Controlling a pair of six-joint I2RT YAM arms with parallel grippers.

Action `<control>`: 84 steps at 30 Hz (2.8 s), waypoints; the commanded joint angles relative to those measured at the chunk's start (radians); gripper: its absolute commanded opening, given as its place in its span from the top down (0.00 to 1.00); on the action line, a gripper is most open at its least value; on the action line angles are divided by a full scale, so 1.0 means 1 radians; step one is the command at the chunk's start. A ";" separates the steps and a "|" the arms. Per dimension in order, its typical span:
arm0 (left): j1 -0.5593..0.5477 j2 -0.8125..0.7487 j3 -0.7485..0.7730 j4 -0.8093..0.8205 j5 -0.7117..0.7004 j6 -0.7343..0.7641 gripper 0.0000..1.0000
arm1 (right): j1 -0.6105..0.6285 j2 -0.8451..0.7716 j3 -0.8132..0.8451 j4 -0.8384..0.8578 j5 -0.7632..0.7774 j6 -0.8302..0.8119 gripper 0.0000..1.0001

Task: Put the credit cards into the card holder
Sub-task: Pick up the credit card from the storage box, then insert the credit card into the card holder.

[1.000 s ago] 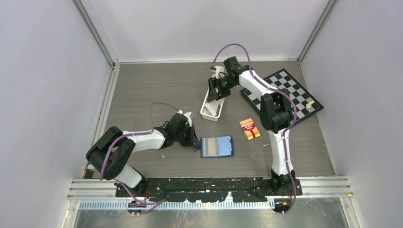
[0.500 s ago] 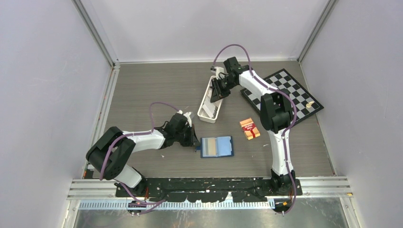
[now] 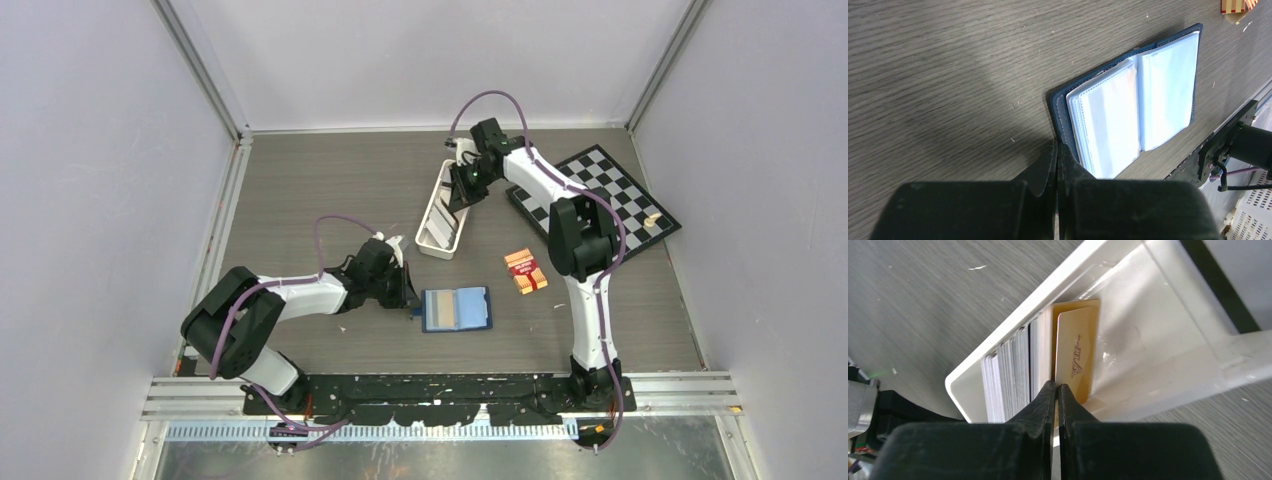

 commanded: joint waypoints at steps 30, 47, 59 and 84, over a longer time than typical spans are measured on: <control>0.013 0.006 -0.035 -0.087 -0.066 0.038 1.00 | 0.145 0.018 0.106 -0.056 0.600 0.033 0.99; 0.015 -0.008 -0.036 -0.090 -0.074 0.039 1.00 | 0.146 -0.571 -0.209 0.092 0.428 0.300 1.00; 0.020 0.015 -0.019 -0.094 -0.082 0.055 1.00 | 0.146 -1.026 -0.894 0.264 0.089 0.596 0.99; 0.021 0.034 0.003 -0.125 -0.080 0.056 1.00 | 0.146 -1.002 -1.324 0.565 -0.032 0.676 1.00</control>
